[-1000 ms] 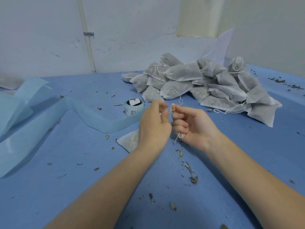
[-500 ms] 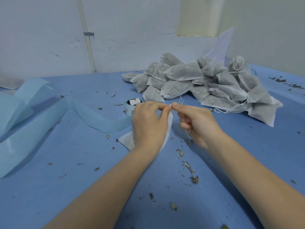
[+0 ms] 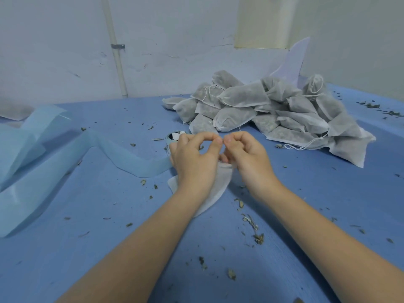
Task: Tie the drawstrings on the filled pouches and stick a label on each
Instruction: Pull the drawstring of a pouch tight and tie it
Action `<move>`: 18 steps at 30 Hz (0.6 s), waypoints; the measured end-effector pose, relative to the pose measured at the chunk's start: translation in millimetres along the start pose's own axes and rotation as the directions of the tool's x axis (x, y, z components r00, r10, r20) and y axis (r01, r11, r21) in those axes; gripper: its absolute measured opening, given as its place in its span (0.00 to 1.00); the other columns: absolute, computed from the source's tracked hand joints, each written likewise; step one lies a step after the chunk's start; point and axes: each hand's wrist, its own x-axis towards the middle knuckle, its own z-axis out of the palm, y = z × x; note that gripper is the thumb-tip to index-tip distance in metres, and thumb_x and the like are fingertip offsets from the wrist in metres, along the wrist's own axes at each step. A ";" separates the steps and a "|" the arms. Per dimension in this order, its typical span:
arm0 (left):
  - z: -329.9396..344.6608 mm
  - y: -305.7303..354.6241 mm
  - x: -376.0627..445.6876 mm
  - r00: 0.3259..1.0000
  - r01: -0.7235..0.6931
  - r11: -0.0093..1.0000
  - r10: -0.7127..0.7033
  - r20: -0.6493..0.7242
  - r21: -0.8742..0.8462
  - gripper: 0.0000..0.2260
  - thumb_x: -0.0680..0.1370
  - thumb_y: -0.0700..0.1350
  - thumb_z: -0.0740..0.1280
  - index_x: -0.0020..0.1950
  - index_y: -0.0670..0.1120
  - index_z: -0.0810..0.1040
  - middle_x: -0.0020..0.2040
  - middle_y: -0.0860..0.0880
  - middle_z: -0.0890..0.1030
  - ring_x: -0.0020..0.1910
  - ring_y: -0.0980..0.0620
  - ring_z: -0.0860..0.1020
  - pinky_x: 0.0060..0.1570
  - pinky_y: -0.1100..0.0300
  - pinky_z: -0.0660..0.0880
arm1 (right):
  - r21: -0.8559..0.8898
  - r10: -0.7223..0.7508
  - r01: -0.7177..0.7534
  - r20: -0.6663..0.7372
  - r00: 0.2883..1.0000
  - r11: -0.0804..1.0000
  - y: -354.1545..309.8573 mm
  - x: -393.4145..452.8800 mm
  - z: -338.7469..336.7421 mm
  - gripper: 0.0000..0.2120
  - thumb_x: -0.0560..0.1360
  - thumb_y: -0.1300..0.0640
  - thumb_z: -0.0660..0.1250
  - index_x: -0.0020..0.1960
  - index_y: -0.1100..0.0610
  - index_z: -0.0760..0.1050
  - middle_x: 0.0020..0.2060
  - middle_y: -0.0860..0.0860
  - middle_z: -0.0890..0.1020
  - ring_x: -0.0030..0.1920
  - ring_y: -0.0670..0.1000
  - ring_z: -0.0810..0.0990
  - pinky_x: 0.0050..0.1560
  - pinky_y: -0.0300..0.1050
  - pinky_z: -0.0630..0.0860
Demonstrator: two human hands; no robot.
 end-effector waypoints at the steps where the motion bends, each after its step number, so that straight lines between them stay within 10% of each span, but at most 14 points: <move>1: -0.2 0.4 0.5 1.000 0.004 1.000 -0.004 -0.006 0.009 0.07 0.76 0.49 0.67 0.38 0.58 0.76 0.44 0.55 0.70 0.55 0.55 0.64 0.65 0.54 0.62 | -0.025 -0.007 0.006 -0.019 1.000 1.000 0.4 0.3 -0.2 0.07 0.79 0.54 0.64 0.41 0.51 0.74 0.25 0.42 0.75 0.31 0.40 0.77 0.39 0.35 0.73; 7: -2.8 5.2 9.2 0.993 0.033 0.999 -0.030 -0.113 0.027 0.08 0.77 0.46 0.65 0.40 0.55 0.73 0.49 0.50 0.72 0.56 0.52 0.65 0.65 0.50 0.62 | -0.099 -0.038 0.030 -0.071 0.997 0.995 -3.0 4.4 -3.6 0.07 0.73 0.52 0.72 0.37 0.47 0.80 0.22 0.42 0.65 0.29 0.47 0.66 0.42 0.58 0.75; 18: -1.6 5.9 9.7 0.998 -0.062 0.998 0.062 0.010 0.017 0.09 0.76 0.46 0.67 0.39 0.58 0.73 0.42 0.57 0.67 0.53 0.51 0.70 0.58 0.58 0.66 | -0.023 -0.045 0.041 -0.181 0.982 0.999 -5.0 7.2 -10.9 0.04 0.71 0.53 0.74 0.38 0.47 0.84 0.28 0.49 0.74 0.29 0.45 0.70 0.39 0.42 0.70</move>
